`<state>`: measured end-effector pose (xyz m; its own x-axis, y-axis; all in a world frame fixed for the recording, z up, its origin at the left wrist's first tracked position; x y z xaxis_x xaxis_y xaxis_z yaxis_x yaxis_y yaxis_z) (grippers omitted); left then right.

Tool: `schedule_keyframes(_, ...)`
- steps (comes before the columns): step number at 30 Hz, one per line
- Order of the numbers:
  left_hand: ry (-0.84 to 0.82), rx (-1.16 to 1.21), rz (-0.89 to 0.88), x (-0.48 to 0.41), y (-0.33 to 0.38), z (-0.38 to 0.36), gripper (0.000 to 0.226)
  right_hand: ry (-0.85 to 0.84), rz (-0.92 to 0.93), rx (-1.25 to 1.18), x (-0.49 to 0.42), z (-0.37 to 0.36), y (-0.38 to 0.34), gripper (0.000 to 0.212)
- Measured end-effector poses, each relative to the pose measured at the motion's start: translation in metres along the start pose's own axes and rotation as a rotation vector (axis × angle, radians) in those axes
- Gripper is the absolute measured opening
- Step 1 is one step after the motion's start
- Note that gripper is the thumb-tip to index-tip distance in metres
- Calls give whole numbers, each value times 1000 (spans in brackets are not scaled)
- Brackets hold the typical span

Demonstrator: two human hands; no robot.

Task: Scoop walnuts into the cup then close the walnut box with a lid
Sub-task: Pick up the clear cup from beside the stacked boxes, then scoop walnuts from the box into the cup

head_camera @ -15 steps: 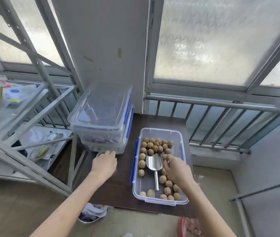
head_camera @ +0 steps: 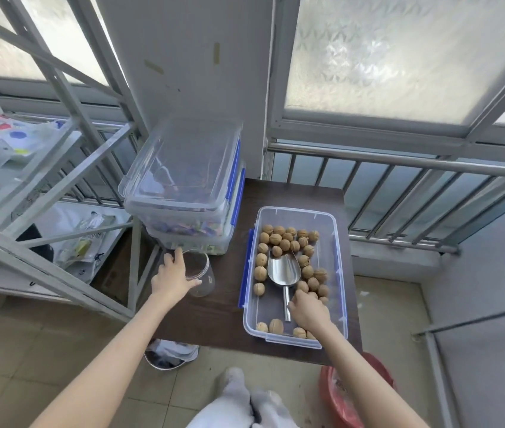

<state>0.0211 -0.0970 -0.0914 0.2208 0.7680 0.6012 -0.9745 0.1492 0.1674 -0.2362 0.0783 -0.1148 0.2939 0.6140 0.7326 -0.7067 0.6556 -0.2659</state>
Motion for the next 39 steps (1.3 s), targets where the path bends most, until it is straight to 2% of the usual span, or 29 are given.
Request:
schedule_keyframes(3, -77, 125, 0, -27, -24, -8, 127, -81, -75, -84, -20, -16, 6, 41)
schedule_keyframes(5, -100, 199, -45, -41, -35, -14, 136, -113, -129, -158, -34, -26, 11, 52)
schedule_keyframes(9, -80, 507, -172, -61, -40, -27, 133, -107, -193, -267, -50, -36, 7, 68)
schedule_keyframes(12, -95, 699, -213, -67, -46, -47, 122, -61, -191, -285, -60, -35, 4, 62)
schedule_keyframes(20, -88, 850, -270, -95, -38, -60, 114, -80, -220, -357, -83, -38, 8, 53)
schedule_keyframes(24, -100, 824, -303, -101, -27, -53, 90, -100, -224, -359, -91, -44, 17, 33)
schedule_keyframes(27, -113, 803, -333, -101, -19, -50, 87, -124, -212, -331, -79, -32, 9, 18)
schedule_keyframes(30, -103, 815, -352, -99, -15, -49, 87, -122, -199, -375, -74, -24, 16, 27)
schedule_keyframes(32, -93, 821, -350, -96, -15, -50, 85, -80, -153, -288, -70, -15, 24, 36)
schedule_keyframes(36, -70, 819, -334, -86, -16, -50, 85, -123, -146, -132, -54, -5, 53, 12)
schedule_keyframes(39, -59, 828, -304, -78, -17, -50, 82, -153, -155, -105, -50, 4, 66, 7)
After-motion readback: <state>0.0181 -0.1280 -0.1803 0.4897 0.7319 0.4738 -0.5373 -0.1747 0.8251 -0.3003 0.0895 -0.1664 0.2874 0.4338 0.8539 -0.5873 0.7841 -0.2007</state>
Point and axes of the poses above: each hand's wrist, its own x-axis away from the middle knuckle, its own z-axis out of the back of the hand, y = z × x, the point moved 6 cm from there along -x, towards the middle knuckle, and after that the axes turned 15 degrees about -y, right-handed, at the moved point
